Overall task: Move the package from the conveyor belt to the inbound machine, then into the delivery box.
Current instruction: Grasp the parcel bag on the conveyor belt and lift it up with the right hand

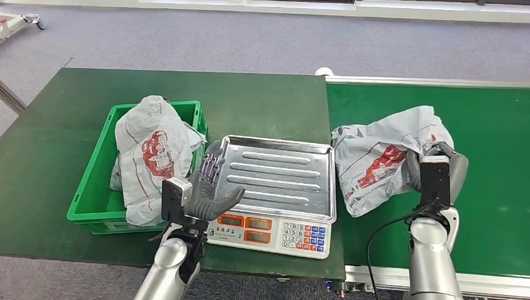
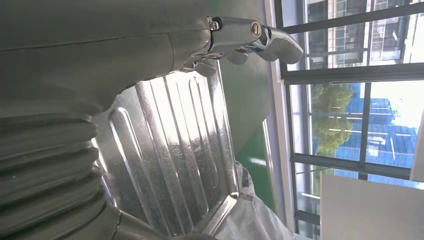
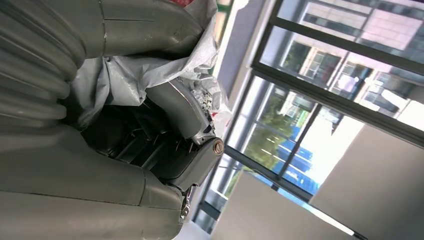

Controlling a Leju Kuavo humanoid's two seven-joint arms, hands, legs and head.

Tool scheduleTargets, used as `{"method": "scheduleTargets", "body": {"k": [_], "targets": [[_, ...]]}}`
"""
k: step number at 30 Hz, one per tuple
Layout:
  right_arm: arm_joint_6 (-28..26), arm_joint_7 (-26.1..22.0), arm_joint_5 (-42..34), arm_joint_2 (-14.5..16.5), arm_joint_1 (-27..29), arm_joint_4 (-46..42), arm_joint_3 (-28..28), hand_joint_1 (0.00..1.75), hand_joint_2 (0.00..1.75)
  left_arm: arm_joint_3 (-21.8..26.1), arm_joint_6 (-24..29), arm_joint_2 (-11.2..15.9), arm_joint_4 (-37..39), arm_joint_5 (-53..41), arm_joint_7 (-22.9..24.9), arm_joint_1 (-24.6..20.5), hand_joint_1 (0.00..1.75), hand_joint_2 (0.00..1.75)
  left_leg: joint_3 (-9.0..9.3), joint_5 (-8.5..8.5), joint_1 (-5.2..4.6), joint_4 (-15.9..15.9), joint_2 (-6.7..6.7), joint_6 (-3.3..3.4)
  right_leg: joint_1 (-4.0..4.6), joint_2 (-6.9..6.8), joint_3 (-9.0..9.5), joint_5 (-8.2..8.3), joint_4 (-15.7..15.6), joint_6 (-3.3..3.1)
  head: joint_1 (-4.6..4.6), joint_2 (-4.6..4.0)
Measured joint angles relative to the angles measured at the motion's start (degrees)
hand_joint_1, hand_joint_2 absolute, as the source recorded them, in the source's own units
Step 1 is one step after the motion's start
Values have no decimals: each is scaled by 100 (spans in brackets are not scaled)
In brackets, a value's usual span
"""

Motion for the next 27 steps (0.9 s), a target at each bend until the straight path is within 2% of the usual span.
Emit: {"method": "scheduleTargets", "body": {"k": [6,18,27], "targets": [[-85,141,-63,5,107,-751,190,175,175,1,7,-2,-109,-26,3,28,0,175,0,0,0,0,-1,0,0,0,-1,0,0,0,0,0],[-276,144,-167,5,186,-1640,272,175,175,1,-2,-2,-139,-79,-73,59,0,175,-1,0,0,0,-1,0,-1,0,-1,0,0,0,0,0],[118,212,-93,57,187,-1856,809,175,175,43,-1,-11,-122,-81,-110,-9,0,175,0,2,0,0,0,-1,2,1,0,0,0,0,0,0]]}}
